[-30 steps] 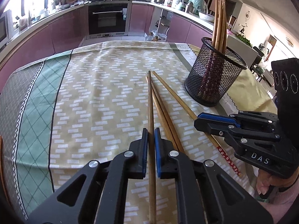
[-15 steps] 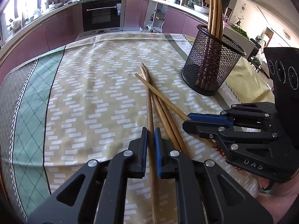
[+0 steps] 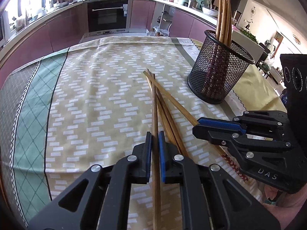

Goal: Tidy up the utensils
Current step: 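Lift both held chopsticks upright toward the mesh cup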

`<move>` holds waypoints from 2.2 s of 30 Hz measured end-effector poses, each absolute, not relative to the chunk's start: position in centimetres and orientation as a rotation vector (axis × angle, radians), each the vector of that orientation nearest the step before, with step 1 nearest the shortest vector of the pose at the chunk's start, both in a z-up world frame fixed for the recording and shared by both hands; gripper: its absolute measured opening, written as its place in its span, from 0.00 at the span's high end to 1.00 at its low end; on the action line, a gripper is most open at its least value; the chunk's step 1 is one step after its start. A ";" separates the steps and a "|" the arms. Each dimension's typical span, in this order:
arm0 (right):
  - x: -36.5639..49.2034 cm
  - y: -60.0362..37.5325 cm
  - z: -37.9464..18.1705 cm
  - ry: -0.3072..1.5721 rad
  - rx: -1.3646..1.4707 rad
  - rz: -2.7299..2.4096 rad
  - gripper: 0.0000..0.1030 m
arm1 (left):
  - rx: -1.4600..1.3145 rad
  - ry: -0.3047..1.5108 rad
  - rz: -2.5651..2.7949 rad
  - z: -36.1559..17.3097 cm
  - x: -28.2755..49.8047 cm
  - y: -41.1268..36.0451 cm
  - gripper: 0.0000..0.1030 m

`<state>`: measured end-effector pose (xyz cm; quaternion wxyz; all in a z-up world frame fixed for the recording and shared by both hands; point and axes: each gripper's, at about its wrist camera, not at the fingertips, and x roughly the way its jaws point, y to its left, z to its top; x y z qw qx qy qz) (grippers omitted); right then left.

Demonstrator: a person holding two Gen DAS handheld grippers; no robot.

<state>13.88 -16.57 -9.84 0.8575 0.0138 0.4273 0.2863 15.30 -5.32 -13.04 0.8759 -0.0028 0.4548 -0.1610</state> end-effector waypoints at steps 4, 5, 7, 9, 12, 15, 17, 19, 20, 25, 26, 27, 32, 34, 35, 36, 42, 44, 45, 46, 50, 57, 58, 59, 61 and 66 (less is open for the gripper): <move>13.3 -17.0 -9.0 0.870 0.035 0.610 0.94 | -0.009 0.929 -0.335 -12.3 14.9 -5.1 0.92; 13.2 -17.1 -8.8 0.864 0.034 0.611 0.94 | -0.008 0.923 -0.335 -12.1 14.7 -5.1 0.92; 12.9 -17.3 -8.5 0.853 0.037 0.616 0.94 | -0.009 0.912 -0.340 -11.7 14.5 -5.1 0.92; 12.7 -17.6 -8.1 0.841 0.038 0.618 0.94 | -0.010 0.900 -0.345 -11.2 14.2 -5.1 0.92; 12.4 -17.8 -7.6 0.823 0.044 0.622 0.94 | -0.012 0.886 -0.353 -10.5 13.8 -5.2 0.92; 12.0 -18.3 -7.1 0.806 0.047 0.627 0.94 | -0.012 0.871 -0.362 -9.7 13.3 -5.2 0.92; 11.9 -18.5 -6.6 0.792 0.051 0.626 0.94 | -0.017 0.861 -0.371 -9.3 12.9 -5.2 0.92; 11.7 -18.8 -6.3 0.779 0.058 0.625 0.94 | -0.020 0.848 -0.380 -8.7 12.6 -5.2 0.92; 11.6 -19.0 -6.1 0.772 0.059 0.625 0.94 | -0.021 0.842 -0.383 -8.4 12.5 -5.3 0.92; 11.2 -19.5 -5.3 0.744 0.068 0.620 0.94 | -0.029 0.813 -0.399 -7.0 12.0 -5.4 0.92; 11.2 -19.7 -5.2 0.740 0.071 0.619 0.94 | -0.030 0.807 -0.402 -6.8 11.9 -5.3 0.92; 11.2 -19.7 -5.1 0.736 0.074 0.619 0.94 | -0.031 0.802 -0.404 -6.6 11.8 -5.3 0.92; 11.0 -19.9 -4.7 0.714 0.079 0.615 0.94 | -0.031 0.779 -0.415 -5.6 11.2 -5.5 0.92; 10.9 -20.2 -4.5 0.706 0.081 0.613 0.94 | -0.033 0.772 -0.419 -5.2 11.0 -5.6 0.92; 10.9 -20.2 -4.5 0.702 0.081 0.611 0.94 | -0.034 0.770 -0.422 -5.1 11.0 -5.6 0.92; 10.8 -20.4 -4.4 0.699 0.082 0.610 0.94 | -0.037 0.768 -0.427 -5.0 10.9 -5.6 0.92; 10.7 -20.8 -3.8 0.676 0.093 0.599 0.94 | -0.042 0.751 -0.440 -4.2 10.5 -5.8 0.92; 10.7 -21.0 -3.6 0.667 0.097 0.595 0.94 | -0.043 0.744 -0.446 -3.9 10.4 -5.9 0.92; 10.7 -21.1 -3.5 0.664 0.099 0.593 0.94 | -0.043 0.739 -0.449 -3.7 10.4 -5.9 0.92; 10.7 -21.2 -3.4 0.660 0.100 0.591 0.94 | -0.043 0.735 -0.452 -3.6 10.3 -5.9 0.92; 10.6 -21.7 -3.1 0.648 0.108 0.586 0.94 | -0.041 0.722 -0.460 -3.1 10.4 -6.3 0.92; 10.5 -22.4 -2.7 0.632 0.113 0.580 0.94 | -0.043 0.708 -0.471 -2.9 10.6 -6.8 0.92; 10.6 -22.5 -2.6 0.630 0.115 0.579 0.94 | -0.043 0.706 -0.473 -2.9 10.6 -6.8 0.92; 10.6 -22.6 -2.5 0.627 0.115 0.578 0.94 | -0.044 0.705 -0.475 -2.8 10.7 -6.9 0.92; 10.6 -22.7 -2.4 0.622 0.115 0.576 0.94 | -0.045 0.701 -0.477 -2.7 10.8 -7.0 0.92; 10.5 -23.1 -1.9 0.607 0.114 0.569 0.94 | -0.049 0.690 -0.485 -2.5 11.0 -7.2 0.92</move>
